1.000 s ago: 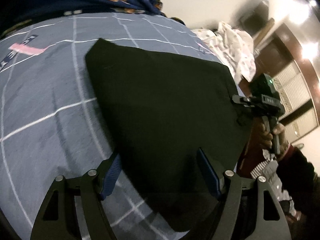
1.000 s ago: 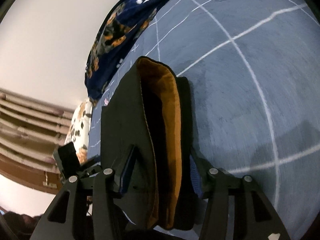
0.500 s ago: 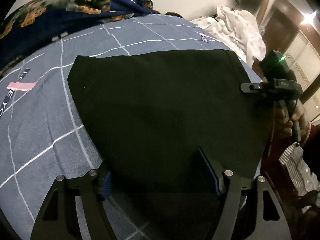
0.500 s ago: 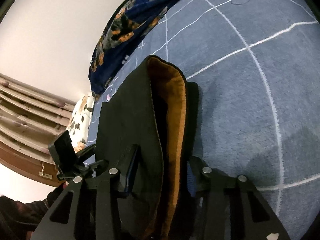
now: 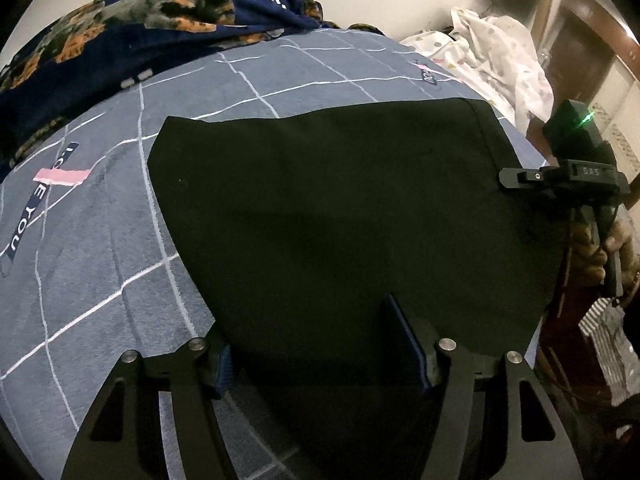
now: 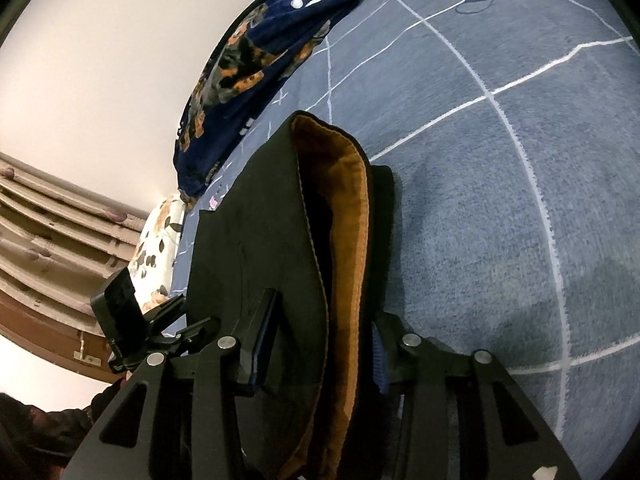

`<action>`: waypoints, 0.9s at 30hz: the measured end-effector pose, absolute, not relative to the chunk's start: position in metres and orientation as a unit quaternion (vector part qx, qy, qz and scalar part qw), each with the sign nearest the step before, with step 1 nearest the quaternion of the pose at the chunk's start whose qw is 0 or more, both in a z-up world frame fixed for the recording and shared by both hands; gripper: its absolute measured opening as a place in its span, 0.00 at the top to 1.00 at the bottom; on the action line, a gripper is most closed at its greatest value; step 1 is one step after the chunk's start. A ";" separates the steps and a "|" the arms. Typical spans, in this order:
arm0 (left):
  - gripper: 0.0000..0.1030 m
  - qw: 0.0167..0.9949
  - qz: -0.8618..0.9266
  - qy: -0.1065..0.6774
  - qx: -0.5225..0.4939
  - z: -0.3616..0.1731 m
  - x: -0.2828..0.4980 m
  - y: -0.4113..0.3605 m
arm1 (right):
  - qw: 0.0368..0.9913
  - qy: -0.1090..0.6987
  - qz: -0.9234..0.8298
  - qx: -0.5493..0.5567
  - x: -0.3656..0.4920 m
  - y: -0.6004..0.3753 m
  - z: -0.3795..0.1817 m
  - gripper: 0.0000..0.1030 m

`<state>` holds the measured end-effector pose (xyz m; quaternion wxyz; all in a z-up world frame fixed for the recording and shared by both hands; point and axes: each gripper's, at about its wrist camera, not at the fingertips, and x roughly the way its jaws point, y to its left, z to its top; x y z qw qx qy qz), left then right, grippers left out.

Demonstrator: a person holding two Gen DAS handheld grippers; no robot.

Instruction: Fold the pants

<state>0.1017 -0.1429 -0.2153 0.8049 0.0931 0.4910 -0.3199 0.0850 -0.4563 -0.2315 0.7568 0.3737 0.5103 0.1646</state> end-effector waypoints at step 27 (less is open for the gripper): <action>0.51 0.775 -0.348 0.527 0.027 -0.211 0.116 -0.094 | 0.736 0.510 0.160 0.415 0.068 -0.446 -0.233 0.68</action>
